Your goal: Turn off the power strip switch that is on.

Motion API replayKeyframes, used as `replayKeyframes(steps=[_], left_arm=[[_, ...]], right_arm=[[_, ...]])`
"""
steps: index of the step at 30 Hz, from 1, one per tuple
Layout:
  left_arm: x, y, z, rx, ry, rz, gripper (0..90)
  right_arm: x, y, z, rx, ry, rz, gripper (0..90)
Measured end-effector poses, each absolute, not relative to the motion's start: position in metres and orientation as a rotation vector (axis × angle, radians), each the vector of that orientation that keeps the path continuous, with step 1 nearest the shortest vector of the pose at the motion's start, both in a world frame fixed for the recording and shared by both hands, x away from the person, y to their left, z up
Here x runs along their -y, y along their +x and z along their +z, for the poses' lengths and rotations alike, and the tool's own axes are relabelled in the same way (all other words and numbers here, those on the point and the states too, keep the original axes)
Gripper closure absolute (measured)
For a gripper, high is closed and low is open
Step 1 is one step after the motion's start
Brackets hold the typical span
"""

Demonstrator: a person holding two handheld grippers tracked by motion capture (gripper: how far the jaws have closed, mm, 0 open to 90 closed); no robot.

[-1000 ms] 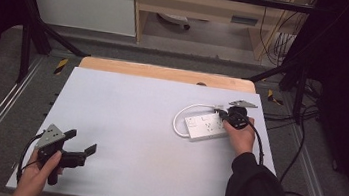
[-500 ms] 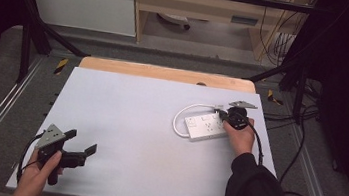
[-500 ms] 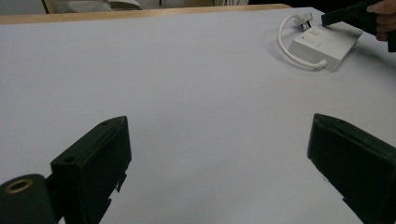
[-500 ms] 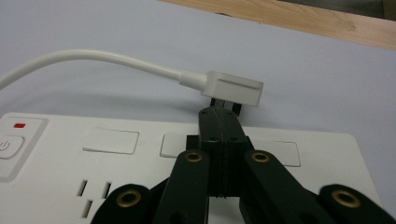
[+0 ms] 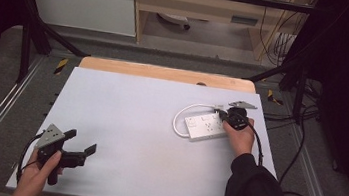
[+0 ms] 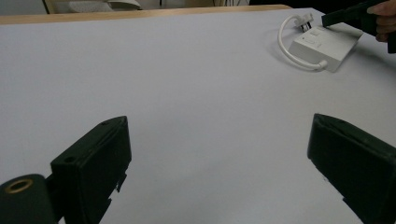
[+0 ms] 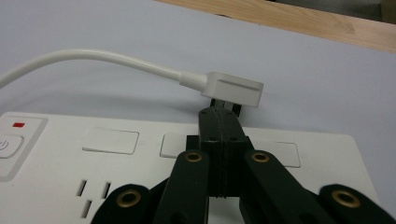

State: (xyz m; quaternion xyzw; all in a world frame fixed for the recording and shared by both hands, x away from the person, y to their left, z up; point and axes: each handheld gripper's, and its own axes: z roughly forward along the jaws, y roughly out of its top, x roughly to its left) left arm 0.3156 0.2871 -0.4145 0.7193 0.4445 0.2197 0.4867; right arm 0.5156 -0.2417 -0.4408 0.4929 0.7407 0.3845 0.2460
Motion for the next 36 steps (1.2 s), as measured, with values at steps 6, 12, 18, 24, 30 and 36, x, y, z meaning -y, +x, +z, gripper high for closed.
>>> replayKeyframes(steps=[6, 12, 18, 24, 30, 36], left_arm=[[-0.2871, 0.3157, -0.4145, -1.081, 1.748, 0.534, 6.1], [-0.287, 0.3156, -0.4145, -1.081, 1.75, 0.534, 6.0], [-0.2872, 0.3157, -0.4145, -1.081, 1.75, 0.534, 6.0], [-0.287, 0.3156, -0.4144, -1.079, 1.751, 0.534, 6.0], [-0.2871, 0.3157, -0.4144, -1.081, 1.75, 0.535, 6.0], [-0.2873, 0.3157, -0.4144, -1.081, 1.75, 0.535, 6.0]], right_arm=[[0.2416, 0.5161, -0.4407, -2.024, 1.341, 1.052, 90.0], [0.2398, 0.5151, -0.4408, -2.023, 1.337, 1.063, 90.0], [0.239, 0.5151, -0.4375, -2.005, 1.332, 1.083, 90.0], [0.2395, 0.5147, -0.4372, -2.007, 1.332, 1.086, 90.0], [0.2375, 0.5141, -0.4364, -2.004, 1.332, 1.099, 90.0], [0.2366, 0.5136, -0.4345, -2.002, 1.335, 1.12, 89.6]])
